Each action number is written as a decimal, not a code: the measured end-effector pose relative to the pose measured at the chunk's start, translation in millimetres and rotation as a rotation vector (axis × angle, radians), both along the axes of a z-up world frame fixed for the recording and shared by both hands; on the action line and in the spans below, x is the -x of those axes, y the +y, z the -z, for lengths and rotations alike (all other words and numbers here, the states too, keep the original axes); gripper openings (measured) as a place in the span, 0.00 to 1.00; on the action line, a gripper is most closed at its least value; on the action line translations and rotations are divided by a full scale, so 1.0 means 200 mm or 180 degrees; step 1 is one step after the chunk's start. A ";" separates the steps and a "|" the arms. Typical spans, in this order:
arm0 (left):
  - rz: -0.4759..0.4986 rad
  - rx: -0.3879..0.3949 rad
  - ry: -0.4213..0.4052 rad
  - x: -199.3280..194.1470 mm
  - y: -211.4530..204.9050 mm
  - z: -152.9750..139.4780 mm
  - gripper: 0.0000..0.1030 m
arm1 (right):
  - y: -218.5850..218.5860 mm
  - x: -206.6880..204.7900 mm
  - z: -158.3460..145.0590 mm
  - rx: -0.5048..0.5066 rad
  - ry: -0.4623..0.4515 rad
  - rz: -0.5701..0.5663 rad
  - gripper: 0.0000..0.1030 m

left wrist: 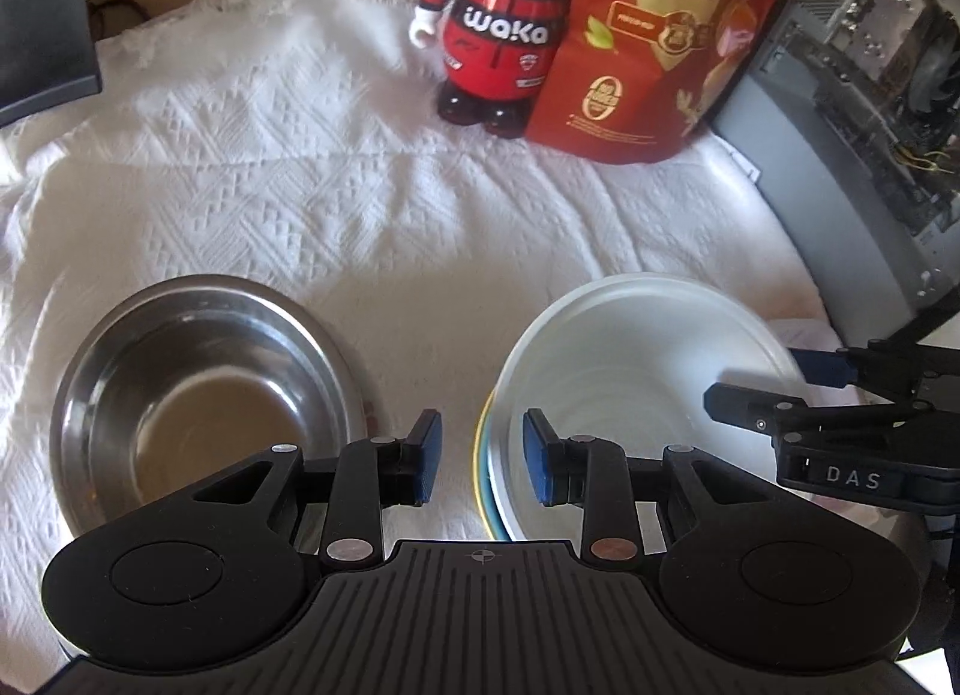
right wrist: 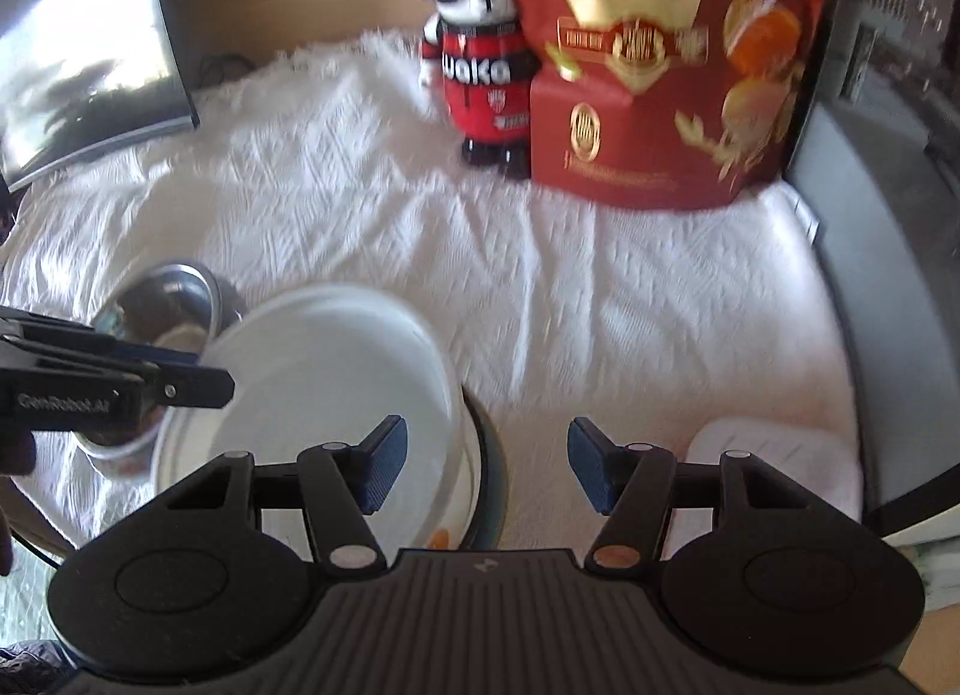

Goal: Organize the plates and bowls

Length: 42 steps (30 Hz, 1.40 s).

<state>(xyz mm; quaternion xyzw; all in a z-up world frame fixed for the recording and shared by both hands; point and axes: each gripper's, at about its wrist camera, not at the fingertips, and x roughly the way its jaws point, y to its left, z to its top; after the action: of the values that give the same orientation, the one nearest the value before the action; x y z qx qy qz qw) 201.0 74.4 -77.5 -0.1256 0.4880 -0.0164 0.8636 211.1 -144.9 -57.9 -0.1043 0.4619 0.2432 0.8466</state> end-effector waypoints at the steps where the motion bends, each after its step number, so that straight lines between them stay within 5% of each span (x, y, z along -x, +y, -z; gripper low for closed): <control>1: -0.0020 0.0005 0.0016 0.00 0.00 0.00 0.31 | 0.00 -0.01 0.02 0.0015 0.0017 0.0001 0.58; 8: -0.0207 0.0668 0.0229 -0.04 0.12 0.05 0.36 | -0.07 -0.08 0.09 0.0069 0.0072 0.0101 0.59; 12: -0.0138 0.0781 0.0395 -0.09 0.14 0.09 0.34 | -0.07 -0.09 0.13 0.0022 0.0147 0.0137 0.59; 24: 0.0078 0.0591 0.0623 -0.16 0.03 0.17 0.41 | -0.06 -0.11 0.30 -0.0418 0.1035 0.0217 0.59; 30: 0.0093 0.0490 0.0652 -0.17 -0.01 0.17 0.47 | -0.07 -0.13 0.40 -0.0881 0.1499 0.0429 0.60; 42: 0.0016 0.0560 0.0702 -0.13 0.02 0.20 0.47 | -0.05 -0.12 0.39 -0.0928 0.1466 0.0320 0.65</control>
<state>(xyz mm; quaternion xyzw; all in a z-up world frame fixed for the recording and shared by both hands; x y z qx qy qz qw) 226.3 78.9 -116.9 -0.2007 0.5769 -0.0474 0.7904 235.7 -154.3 -135.9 0.0997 0.6069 0.2821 0.7363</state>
